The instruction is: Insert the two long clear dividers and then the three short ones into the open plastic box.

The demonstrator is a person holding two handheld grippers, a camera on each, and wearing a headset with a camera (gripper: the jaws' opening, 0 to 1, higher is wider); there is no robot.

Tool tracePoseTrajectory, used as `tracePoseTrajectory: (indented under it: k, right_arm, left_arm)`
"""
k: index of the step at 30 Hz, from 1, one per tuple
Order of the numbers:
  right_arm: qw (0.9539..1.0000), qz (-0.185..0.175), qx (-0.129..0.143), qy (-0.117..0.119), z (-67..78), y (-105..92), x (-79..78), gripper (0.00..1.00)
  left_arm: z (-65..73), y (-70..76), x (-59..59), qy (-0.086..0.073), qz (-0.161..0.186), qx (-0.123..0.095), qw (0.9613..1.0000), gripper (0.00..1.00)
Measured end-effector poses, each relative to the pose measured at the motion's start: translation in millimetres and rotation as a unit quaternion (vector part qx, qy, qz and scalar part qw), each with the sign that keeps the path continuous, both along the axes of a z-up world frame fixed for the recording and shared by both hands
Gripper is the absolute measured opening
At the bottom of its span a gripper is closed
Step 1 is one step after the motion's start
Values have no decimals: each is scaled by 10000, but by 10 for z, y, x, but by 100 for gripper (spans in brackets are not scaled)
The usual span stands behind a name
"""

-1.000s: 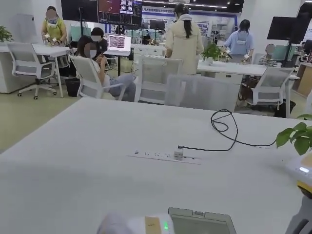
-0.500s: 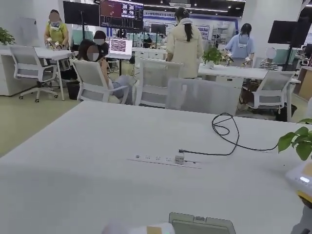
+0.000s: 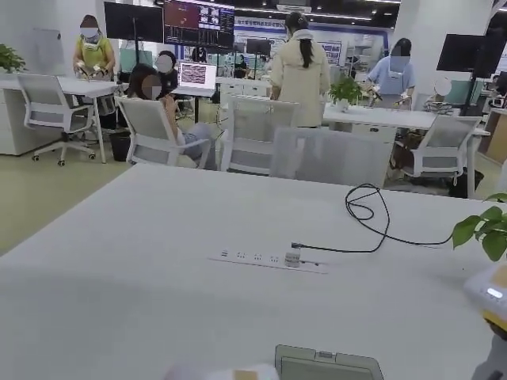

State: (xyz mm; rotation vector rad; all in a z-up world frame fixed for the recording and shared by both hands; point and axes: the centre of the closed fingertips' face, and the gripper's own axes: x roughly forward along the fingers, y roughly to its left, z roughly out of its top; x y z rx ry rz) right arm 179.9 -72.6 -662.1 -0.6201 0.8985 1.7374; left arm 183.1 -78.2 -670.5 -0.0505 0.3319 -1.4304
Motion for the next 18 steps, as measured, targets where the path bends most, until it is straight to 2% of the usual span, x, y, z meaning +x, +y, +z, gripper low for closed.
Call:
tracePoseTrajectory:
  k: [13,16,18]
  right_arm:
    - [9998,-130,74,-98,37,11,79,3]
    - [9997,-181,82,-125,36,10,110,3]
    - [9996,-212,85,-138,33,8,132,3]
  left_arm:
    - [-140,125,88,-55,295,207,9993,32]
    - [-163,167,110,24,381,214,9990,35]
    - [-198,198,133,2,456,261,9986,39]
